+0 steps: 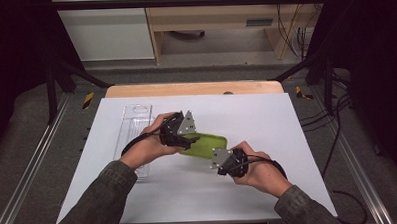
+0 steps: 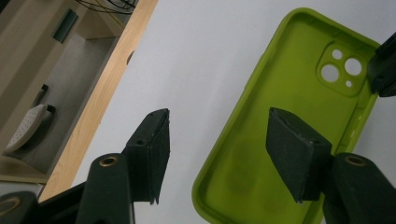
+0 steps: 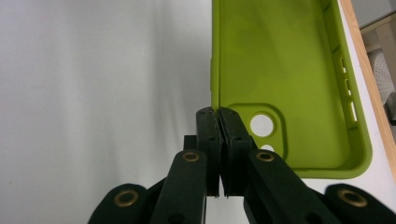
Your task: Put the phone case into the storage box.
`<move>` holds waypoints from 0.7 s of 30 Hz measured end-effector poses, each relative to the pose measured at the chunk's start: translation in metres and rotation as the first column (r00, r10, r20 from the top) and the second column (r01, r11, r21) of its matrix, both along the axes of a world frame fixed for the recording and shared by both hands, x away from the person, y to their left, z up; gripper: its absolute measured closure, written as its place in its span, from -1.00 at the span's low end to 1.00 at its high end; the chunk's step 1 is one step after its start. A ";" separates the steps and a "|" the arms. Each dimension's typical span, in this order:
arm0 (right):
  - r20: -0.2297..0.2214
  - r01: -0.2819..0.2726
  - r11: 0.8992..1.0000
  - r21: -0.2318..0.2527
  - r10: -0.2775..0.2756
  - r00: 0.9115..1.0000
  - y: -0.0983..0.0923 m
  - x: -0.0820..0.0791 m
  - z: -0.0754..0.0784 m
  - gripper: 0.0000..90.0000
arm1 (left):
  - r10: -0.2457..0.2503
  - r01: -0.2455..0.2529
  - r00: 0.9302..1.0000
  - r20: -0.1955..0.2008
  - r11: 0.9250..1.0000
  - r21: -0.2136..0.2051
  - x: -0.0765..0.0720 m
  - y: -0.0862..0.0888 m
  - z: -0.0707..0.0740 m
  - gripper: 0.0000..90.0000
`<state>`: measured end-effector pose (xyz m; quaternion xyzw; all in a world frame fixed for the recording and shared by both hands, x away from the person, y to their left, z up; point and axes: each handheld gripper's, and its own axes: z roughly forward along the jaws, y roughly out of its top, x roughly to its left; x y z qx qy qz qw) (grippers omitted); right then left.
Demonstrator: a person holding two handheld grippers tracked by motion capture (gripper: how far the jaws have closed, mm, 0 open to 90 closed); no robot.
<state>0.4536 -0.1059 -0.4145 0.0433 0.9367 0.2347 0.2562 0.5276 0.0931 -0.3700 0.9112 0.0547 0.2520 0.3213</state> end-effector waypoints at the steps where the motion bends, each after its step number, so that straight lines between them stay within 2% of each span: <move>1: 0.000 0.000 1.000 0.000 0.000 1.000 0.000 0.000 0.000 0.96 | 0.000 0.000 1.000 0.000 1.000 0.000 0.000 0.000 0.000 -0.11; 4: 0.004 -0.008 1.000 -0.006 0.008 1.000 0.000 -0.001 0.000 0.96 | -0.006 0.006 1.000 -0.003 1.000 0.017 0.001 0.000 0.001 -0.09; 7: 0.007 -0.011 1.000 -0.006 0.011 1.000 0.000 -0.002 0.002 0.95 | -0.021 0.022 1.000 -0.009 0.999 0.037 0.001 0.001 0.002 0.01; 10: 0.010 -0.016 1.000 -0.009 0.016 1.000 0.000 -0.003 0.004 0.95 | -0.039 0.041 0.999 -0.025 0.996 0.076 0.001 0.001 0.002 0.03; 12: 0.014 -0.020 1.000 -0.016 0.020 1.000 0.001 -0.003 0.004 0.96 | -0.048 0.049 0.999 -0.021 0.994 0.092 0.001 0.000 0.001 0.05; 21: 0.018 -0.028 0.999 -0.022 0.028 0.999 0.002 -0.005 0.005 0.95 | -0.068 0.069 0.997 -0.021 0.993 0.092 0.001 -0.007 0.003 0.10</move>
